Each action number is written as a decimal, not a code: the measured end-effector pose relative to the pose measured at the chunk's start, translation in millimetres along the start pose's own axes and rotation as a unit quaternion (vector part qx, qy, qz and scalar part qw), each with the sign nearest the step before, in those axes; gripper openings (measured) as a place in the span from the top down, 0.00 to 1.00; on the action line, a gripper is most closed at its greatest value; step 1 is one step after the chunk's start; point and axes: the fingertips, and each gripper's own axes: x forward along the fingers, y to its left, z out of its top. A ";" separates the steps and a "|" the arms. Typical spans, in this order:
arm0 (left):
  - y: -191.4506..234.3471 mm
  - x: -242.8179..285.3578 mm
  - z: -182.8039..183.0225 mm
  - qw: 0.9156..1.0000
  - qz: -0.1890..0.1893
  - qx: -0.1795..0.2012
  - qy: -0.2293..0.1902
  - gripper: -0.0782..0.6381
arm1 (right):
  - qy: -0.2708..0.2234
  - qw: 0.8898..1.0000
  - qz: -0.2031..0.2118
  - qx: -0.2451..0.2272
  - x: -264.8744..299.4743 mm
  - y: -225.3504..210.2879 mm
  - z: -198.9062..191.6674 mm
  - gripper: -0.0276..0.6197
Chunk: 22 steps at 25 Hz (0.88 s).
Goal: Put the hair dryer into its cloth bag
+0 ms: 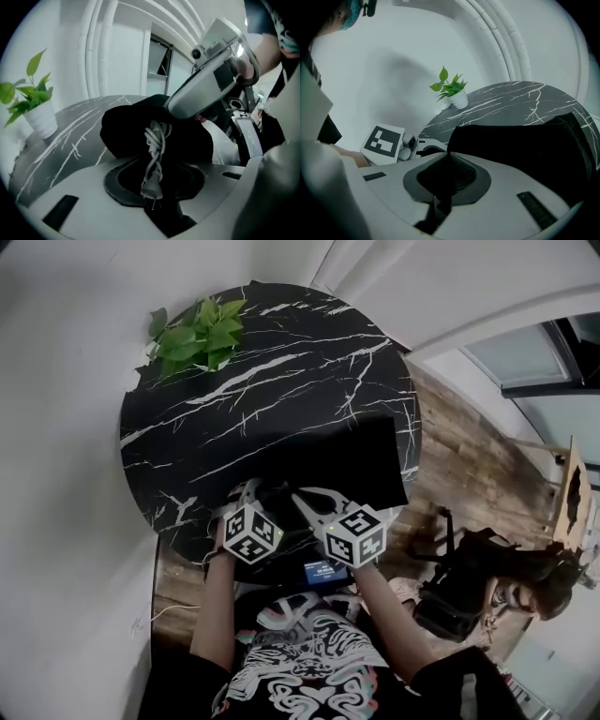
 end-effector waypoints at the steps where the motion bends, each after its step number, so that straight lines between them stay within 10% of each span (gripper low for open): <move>1: -2.4 0.4 0.9 1.000 -0.010 -0.004 -0.001 0.74 | 0.002 1.000 0.001 0.000 1.3 1.4 -1.1 0.91; 10: -30.8 22.9 32.9 0.995 -0.044 0.083 -0.032 0.82 | 0.005 1.000 -0.004 0.009 8.3 3.1 -8.1 0.91; 22: 6.3 -49.8 -12.4 0.996 0.040 -0.055 -0.060 0.60 | 0.017 0.998 -0.040 -0.035 9.6 11.9 -14.5 0.91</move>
